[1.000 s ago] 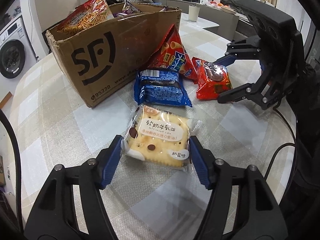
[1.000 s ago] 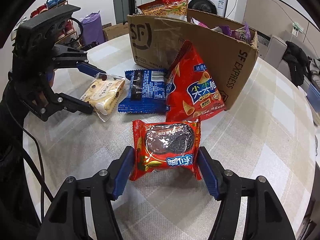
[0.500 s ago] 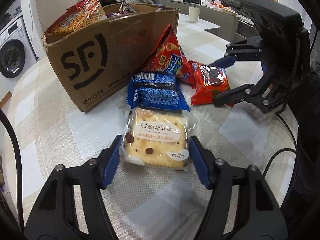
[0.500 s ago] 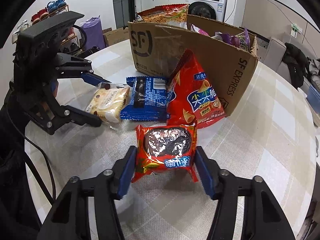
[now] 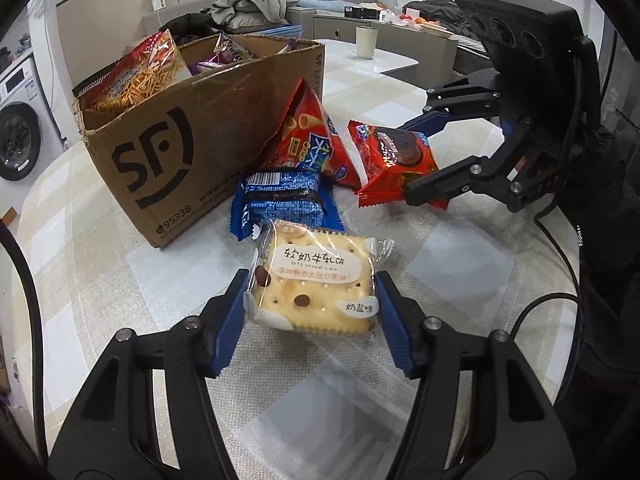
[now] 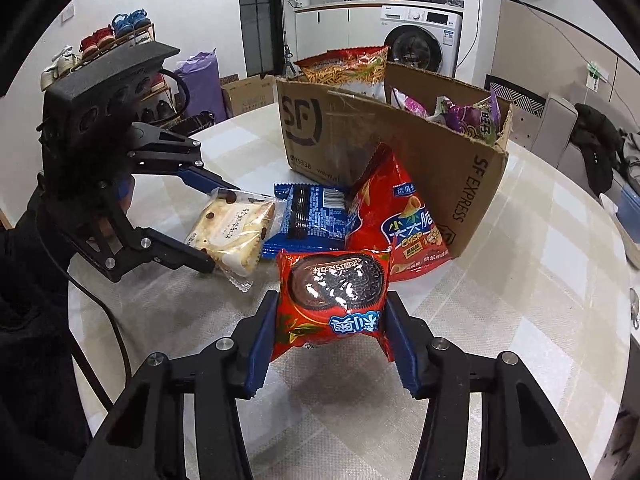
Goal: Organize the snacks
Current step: 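Grasp the clear cracker packet with the left gripper while the right holds the cookie packet, then lift both held packets and carry them over the open box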
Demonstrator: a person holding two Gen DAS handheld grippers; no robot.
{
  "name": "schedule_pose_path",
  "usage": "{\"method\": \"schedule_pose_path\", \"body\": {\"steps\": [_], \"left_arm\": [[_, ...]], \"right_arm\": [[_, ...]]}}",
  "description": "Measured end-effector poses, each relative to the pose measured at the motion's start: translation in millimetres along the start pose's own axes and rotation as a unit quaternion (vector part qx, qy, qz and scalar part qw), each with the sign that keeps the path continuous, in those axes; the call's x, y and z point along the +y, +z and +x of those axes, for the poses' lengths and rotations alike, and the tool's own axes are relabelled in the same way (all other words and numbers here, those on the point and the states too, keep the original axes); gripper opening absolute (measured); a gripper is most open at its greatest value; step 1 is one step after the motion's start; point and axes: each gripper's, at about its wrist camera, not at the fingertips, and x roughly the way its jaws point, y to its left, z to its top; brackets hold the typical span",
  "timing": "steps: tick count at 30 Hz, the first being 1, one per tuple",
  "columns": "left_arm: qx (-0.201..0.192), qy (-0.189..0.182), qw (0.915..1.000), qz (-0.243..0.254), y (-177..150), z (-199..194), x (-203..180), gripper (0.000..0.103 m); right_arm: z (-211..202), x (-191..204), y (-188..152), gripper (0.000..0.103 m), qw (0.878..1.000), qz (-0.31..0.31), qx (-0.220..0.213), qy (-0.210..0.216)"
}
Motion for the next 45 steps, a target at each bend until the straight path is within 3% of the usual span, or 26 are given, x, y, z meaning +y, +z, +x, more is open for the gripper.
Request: {"method": "schedule_pose_path", "body": {"steps": [11,17,21,30,39,45], "left_arm": [[-0.049,-0.007,0.9985,-0.022,13,-29,7,0.058],[-0.109,-0.007,0.9927,-0.052,16,-56,18,0.058],[-0.131,0.011,0.9893,-0.063,16,-71,23,0.058],[-0.181,0.066,0.9735,-0.123,12,-104,52,0.059],[-0.216,0.109,0.9551,-0.171,19,-139,57,0.059],[-0.220,0.128,0.9483,-0.190,26,-148,67,0.059]], "right_arm": [[-39,-9,10,0.052,0.996,0.021,-0.079,-0.021],[-55,-12,14,0.052,0.991,0.034,-0.124,-0.038],[-62,-14,14,0.052,0.987,0.043,-0.147,-0.055],[-76,-20,25,0.053,0.972,0.091,-0.195,-0.093],[-66,-28,35,0.052,0.964,0.141,-0.202,-0.104],[-62,-28,39,0.052,0.961,0.151,-0.205,-0.108]]}}
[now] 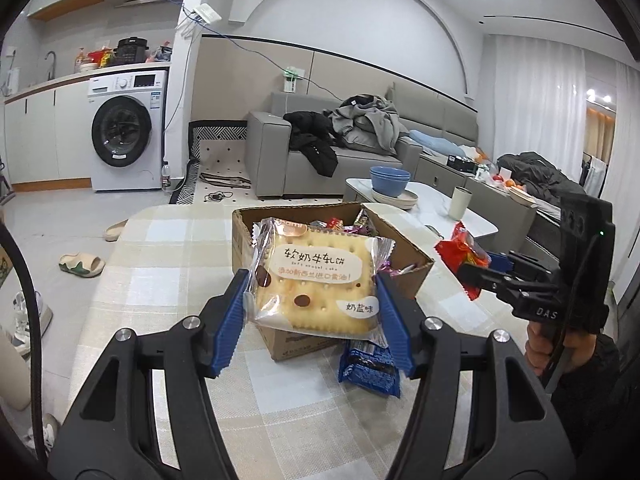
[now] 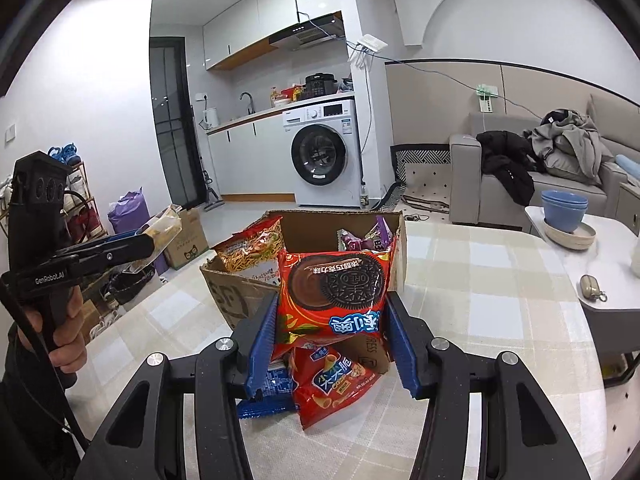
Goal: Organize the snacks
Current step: 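Lift both held packets and carry them over the open box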
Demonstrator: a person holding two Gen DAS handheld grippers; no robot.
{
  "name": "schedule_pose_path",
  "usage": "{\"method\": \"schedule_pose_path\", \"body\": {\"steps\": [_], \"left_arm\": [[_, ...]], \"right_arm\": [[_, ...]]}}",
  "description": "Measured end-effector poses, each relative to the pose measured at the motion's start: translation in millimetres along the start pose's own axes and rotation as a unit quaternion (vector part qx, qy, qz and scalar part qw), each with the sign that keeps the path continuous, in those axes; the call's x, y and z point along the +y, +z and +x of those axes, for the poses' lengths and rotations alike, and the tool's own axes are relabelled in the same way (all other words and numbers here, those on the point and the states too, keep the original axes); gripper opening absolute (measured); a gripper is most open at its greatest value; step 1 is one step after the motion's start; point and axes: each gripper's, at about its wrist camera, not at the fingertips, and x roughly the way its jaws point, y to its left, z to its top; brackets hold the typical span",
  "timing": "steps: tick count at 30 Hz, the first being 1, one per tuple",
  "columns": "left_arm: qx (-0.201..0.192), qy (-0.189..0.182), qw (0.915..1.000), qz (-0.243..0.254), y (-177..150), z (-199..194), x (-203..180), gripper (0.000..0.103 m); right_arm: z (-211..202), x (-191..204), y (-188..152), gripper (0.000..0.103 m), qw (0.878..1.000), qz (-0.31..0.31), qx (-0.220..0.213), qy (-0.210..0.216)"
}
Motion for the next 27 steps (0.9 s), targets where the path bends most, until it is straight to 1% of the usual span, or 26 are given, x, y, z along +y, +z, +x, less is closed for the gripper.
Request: {"method": "schedule_pose_path", "body": {"steps": [3,6,9,13,21,27], "left_arm": [[-0.008,0.013,0.9998,-0.012,7,1,6,0.059],[-0.005,0.027,0.9994,-0.021,12,9,7,0.059],[-0.004,0.031,0.9992,-0.026,15,16,10,0.059],[-0.001,0.044,0.9989,-0.016,21,29,7,0.059],[0.006,0.050,0.9987,-0.010,33,64,2,0.059],[0.010,0.062,0.9980,0.001,48,93,1,0.059]], "right_arm": [[1,0,2,0.052,1.000,0.001,-0.005,-0.002],[1,1,3,0.053,1.000,0.001,-0.008,-0.005],[5,1,5,0.053,1.000,0.001,-0.009,-0.009],[12,0,9,0.053,1.000,-0.001,-0.007,-0.011],[24,8,20,0.053,1.000,-0.019,-0.007,-0.009],[39,10,27,0.053,1.000,-0.023,0.002,-0.009]]}}
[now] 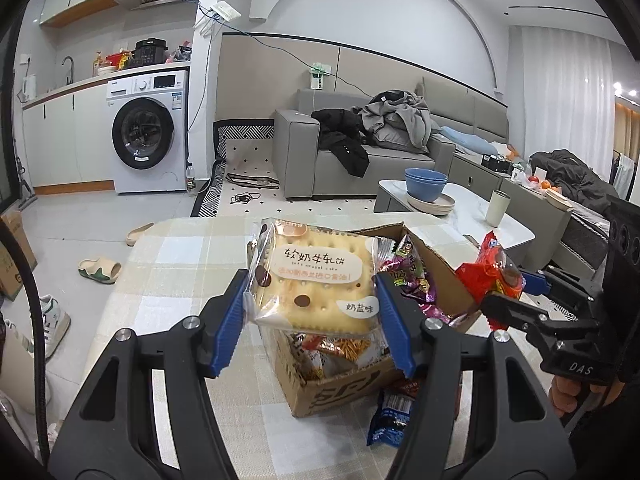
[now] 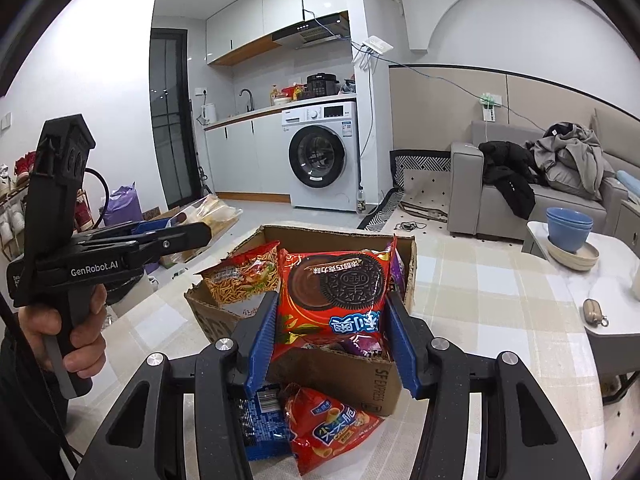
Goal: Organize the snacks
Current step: 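Lift both held packets and carry them over the open box, then open the left gripper over the box while the right releases the cookie packet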
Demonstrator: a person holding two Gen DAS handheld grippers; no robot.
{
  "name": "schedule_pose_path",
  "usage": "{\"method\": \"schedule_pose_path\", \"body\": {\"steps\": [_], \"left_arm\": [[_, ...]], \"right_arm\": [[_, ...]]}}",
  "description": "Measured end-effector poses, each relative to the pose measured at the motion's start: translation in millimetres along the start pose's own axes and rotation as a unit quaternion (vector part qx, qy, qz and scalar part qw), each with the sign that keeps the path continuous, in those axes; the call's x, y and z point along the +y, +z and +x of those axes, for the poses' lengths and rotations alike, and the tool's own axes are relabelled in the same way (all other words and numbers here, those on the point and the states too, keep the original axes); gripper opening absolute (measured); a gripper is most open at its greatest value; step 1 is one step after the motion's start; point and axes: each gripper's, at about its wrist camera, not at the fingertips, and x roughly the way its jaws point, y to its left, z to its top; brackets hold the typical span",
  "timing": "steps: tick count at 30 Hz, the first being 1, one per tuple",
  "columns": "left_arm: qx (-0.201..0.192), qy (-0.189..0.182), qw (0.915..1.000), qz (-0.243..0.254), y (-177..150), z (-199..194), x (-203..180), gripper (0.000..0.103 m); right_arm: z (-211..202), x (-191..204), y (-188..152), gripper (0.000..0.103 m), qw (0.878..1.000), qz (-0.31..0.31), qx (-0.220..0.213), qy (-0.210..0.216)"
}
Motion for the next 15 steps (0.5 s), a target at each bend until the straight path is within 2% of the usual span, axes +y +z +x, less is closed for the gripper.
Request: {"method": "schedule_pose_path", "body": {"steps": [15], "left_arm": [[0.020,0.000,0.9998,0.005,9,69,-9,0.059]], "right_arm": [[42,-1,9,0.053,0.999,0.002,0.031,-0.033]]}}
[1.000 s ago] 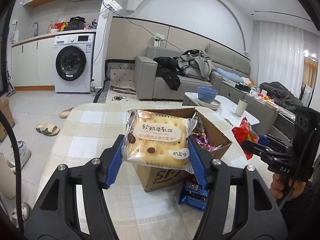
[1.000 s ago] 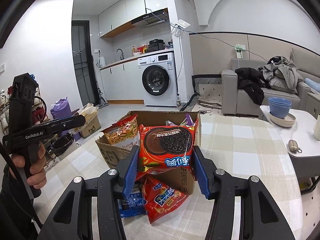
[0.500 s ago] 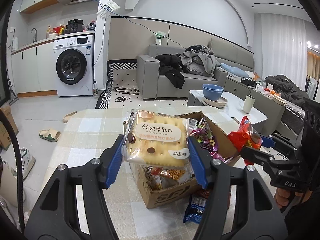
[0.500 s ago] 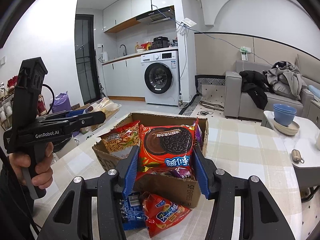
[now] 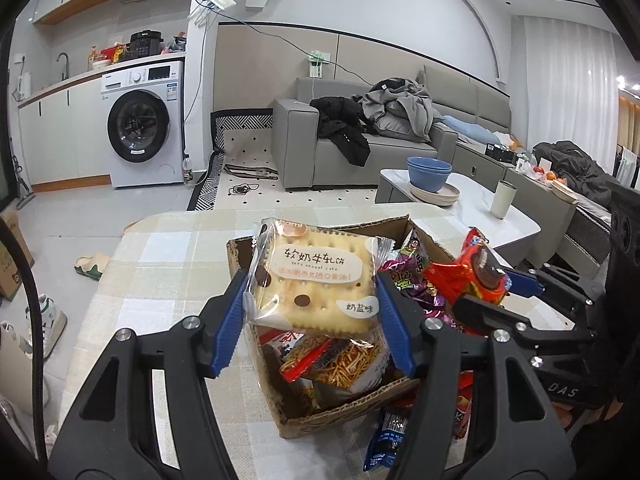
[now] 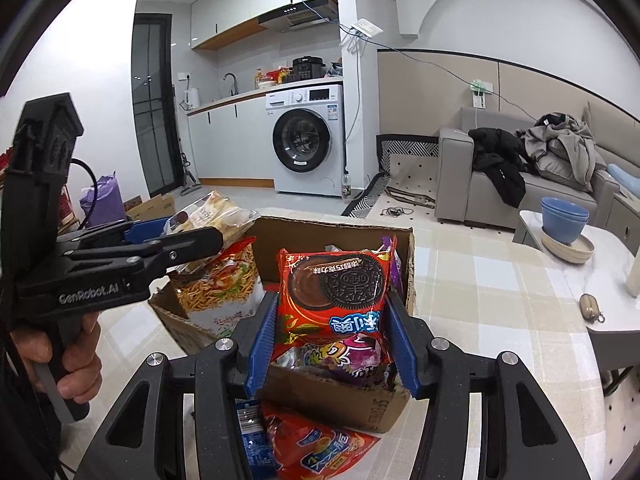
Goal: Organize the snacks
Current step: 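Open the left gripper over the box while the right releases the cookie packet, then withdraw both open grippers from the box toward the remaining snacks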
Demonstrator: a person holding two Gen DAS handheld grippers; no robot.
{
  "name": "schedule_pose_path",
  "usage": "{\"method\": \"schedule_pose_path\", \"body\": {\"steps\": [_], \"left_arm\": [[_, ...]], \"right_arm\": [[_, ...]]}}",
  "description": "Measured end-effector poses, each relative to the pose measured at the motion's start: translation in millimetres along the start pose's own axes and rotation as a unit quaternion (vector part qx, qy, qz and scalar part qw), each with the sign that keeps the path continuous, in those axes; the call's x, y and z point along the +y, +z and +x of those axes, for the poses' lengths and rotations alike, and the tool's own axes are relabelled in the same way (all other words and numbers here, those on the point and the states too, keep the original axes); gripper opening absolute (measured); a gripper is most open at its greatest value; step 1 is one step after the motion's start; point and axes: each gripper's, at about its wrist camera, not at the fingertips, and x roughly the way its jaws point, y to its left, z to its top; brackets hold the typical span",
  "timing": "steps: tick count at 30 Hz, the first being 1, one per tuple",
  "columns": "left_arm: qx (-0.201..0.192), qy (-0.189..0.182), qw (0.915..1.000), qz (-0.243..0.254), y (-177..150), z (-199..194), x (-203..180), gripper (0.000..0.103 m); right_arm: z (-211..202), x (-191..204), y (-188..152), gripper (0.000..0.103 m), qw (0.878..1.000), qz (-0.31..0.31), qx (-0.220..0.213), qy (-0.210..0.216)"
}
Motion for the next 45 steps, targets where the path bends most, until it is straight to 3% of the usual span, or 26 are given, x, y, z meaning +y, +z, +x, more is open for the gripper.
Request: {"method": "schedule_pose_path", "body": {"steps": [12,26,29,33,35,38,40,45], "left_arm": [[0.010,-0.002,0.9997,0.023,-2,29,-23,0.059],[0.039,0.022,0.9980,0.044,-6,58,-28,0.065],[0.039,0.017,0.9980,0.047,-7,55,-29,0.065],[0.036,0.022,0.9977,0.053,-10,45,-30,0.081],[0.031,0.013,0.9986,0.042,-11,36,-28,0.082],[0.035,0.000,0.9991,0.023,-11,25,-25,0.088],[0.039,-0.001,0.9991,0.015,-14,19,-24,0.102],[0.022,0.006,0.9996,0.019,-28,-10,-25,0.102]], "right_arm": [[29,6,3,0.053,0.999,-0.023,0.025,-0.012],[40,7,6,0.056,0.999,-0.036,0.032,-0.015],[35,4,4,0.063,0.999,-0.037,0.025,-0.019],[24,-1,2,0.083,0.999,-0.029,0.012,-0.019],[16,-6,1,0.089,1.000,-0.022,0.007,-0.021],[6,-11,-3,0.093,1.000,-0.013,0.011,-0.015],[-3,-15,-7,0.096,1.000,-0.005,0.010,-0.013],[-21,-22,-17,0.102,1.000,0.021,0.015,-0.002]]}}
